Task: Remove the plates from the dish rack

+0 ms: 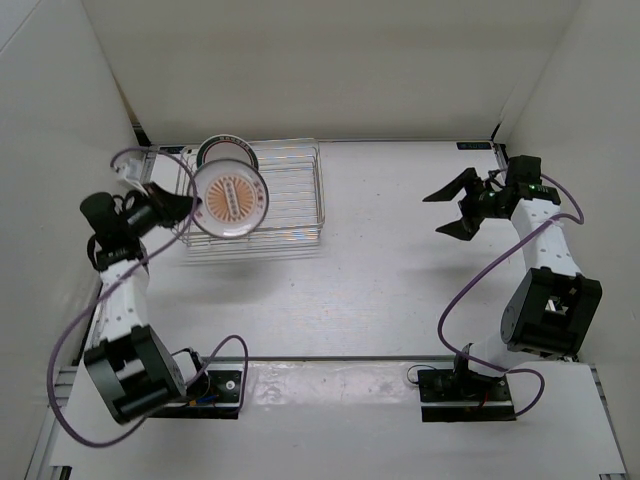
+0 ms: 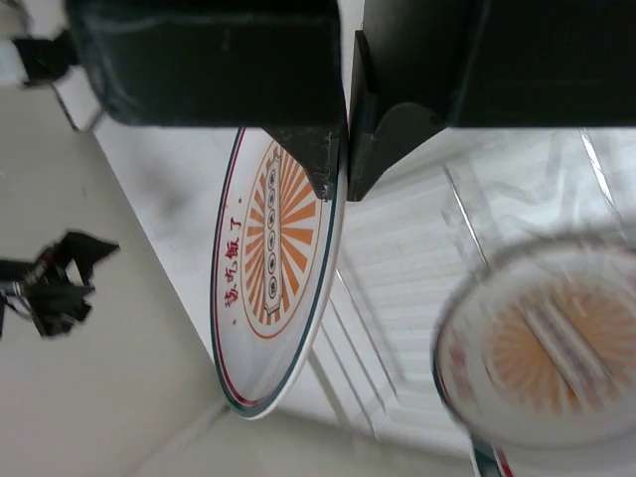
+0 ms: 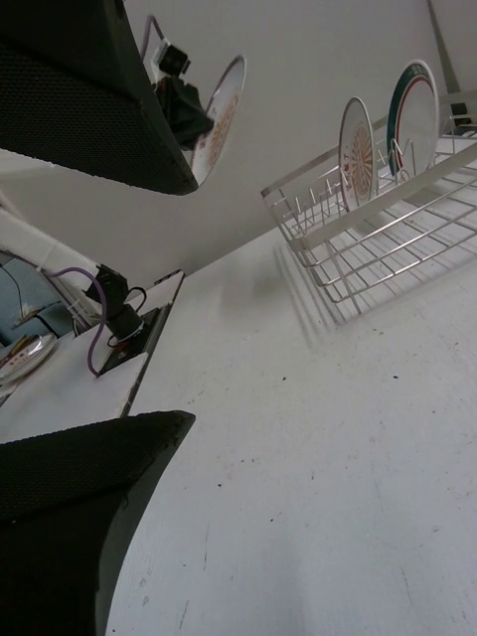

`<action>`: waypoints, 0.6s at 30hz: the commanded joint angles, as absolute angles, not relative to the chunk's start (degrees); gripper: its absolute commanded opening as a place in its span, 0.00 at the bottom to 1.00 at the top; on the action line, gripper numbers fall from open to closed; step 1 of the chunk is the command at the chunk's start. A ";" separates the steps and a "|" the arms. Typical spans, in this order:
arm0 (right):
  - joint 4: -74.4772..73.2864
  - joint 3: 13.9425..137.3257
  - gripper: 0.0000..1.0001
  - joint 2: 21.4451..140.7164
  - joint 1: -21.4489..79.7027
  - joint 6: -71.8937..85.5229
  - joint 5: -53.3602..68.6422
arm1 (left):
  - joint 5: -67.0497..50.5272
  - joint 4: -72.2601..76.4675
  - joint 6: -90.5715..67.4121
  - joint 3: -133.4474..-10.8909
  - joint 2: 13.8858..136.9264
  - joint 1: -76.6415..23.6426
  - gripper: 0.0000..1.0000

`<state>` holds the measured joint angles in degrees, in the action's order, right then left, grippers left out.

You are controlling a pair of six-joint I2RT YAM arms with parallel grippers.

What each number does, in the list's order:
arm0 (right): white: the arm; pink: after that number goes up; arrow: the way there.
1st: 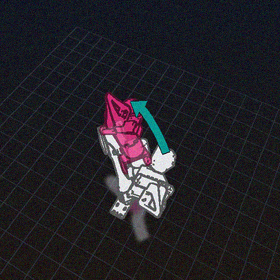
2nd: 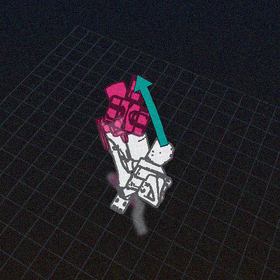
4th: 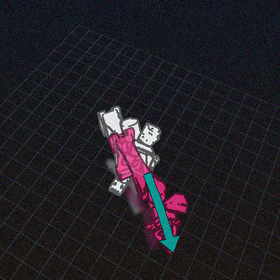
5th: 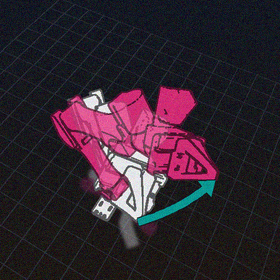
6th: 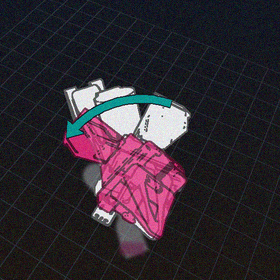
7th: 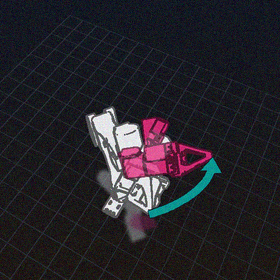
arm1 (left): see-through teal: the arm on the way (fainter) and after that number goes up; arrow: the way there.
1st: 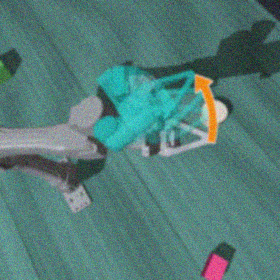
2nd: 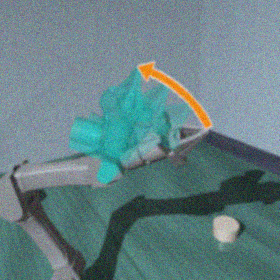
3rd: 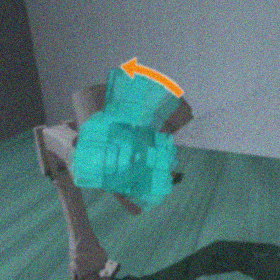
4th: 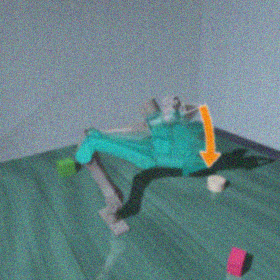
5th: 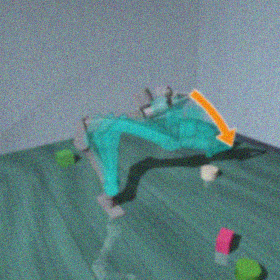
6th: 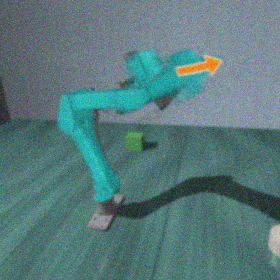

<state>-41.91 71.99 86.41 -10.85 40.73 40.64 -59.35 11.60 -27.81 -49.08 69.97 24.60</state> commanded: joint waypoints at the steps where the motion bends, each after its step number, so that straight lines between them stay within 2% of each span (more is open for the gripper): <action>1: -43.50 73.65 0.90 85.69 -10.90 37.97 40.00 | -62.13 -4.80 -24.61 -41.15 58.94 23.56 0.00; 6: -42.80 72.86 0.90 86.57 -10.72 38.49 40.34 | -61.63 0.17 -34.69 -22.53 45.64 22.41 0.00; 9: -42.89 72.69 0.90 86.92 -10.81 38.50 40.52 | -56.18 -13.74 -29.29 -20.31 34.83 23.29 0.00; 13: -43.33 72.16 0.90 87.45 -10.72 39.20 40.16 | -57.57 -20.74 -24.61 -16.63 34.01 24.17 0.00; 18: -43.07 72.68 0.90 87.80 -10.72 39.46 40.61 | -51.87 -25.90 -22.25 -14.24 35.32 24.78 0.00</action>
<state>-43.03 71.99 87.50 -10.85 39.29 40.25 -54.72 -19.46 -25.26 -14.87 34.41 24.21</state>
